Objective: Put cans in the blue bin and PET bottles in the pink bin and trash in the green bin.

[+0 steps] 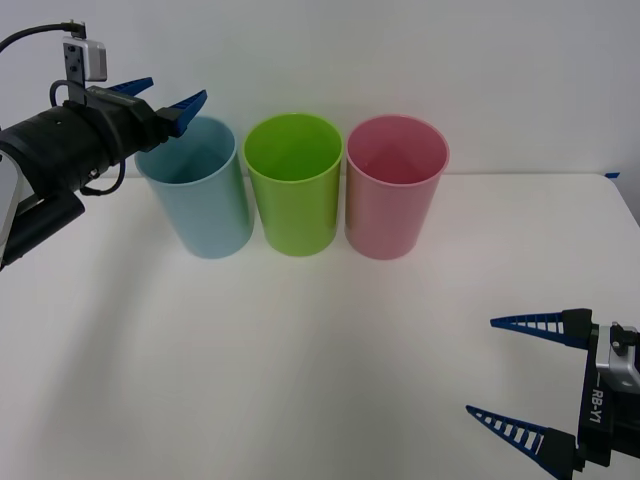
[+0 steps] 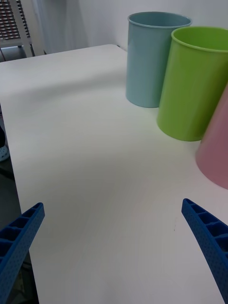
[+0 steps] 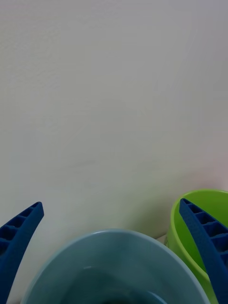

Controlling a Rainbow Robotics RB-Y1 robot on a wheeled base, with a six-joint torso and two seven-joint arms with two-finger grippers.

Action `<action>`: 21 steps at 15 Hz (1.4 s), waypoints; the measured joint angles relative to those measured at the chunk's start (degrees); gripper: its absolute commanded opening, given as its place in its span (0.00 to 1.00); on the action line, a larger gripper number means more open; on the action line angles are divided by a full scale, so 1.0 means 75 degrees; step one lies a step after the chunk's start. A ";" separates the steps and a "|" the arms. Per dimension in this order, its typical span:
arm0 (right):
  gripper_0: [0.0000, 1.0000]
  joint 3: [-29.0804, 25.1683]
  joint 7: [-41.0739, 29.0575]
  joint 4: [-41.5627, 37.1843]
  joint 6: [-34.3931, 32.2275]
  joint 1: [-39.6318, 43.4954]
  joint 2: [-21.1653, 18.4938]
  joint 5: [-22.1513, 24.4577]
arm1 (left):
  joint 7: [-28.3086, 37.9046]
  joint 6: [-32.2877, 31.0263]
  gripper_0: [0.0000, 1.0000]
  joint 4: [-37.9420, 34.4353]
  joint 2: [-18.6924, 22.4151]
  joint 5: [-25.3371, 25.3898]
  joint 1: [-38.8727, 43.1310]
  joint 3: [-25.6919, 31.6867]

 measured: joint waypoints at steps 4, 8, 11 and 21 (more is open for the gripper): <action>1.00 0.0000 0.0000 0.0000 0.0000 0.0000 0.0000 0.0000 | -0.0012 0.0001 1.00 0.0000 -0.0001 0.0023 -0.0013 0.0000; 1.00 0.0000 0.0000 0.0000 0.0000 0.0000 0.0000 0.0000 | -0.0013 0.0001 1.00 0.0000 -0.0001 0.0024 -0.0013 0.0000; 1.00 0.0000 0.0000 0.0000 0.0000 0.0000 0.0000 0.0000 | -0.0021 -0.0018 1.00 0.0000 -0.0014 0.0052 -0.0017 -0.0004; 1.00 0.0000 0.0000 0.0000 0.0000 0.0000 0.0000 0.0000 | -0.0044 -0.1088 1.00 -0.0356 0.0604 0.1571 0.0036 0.0132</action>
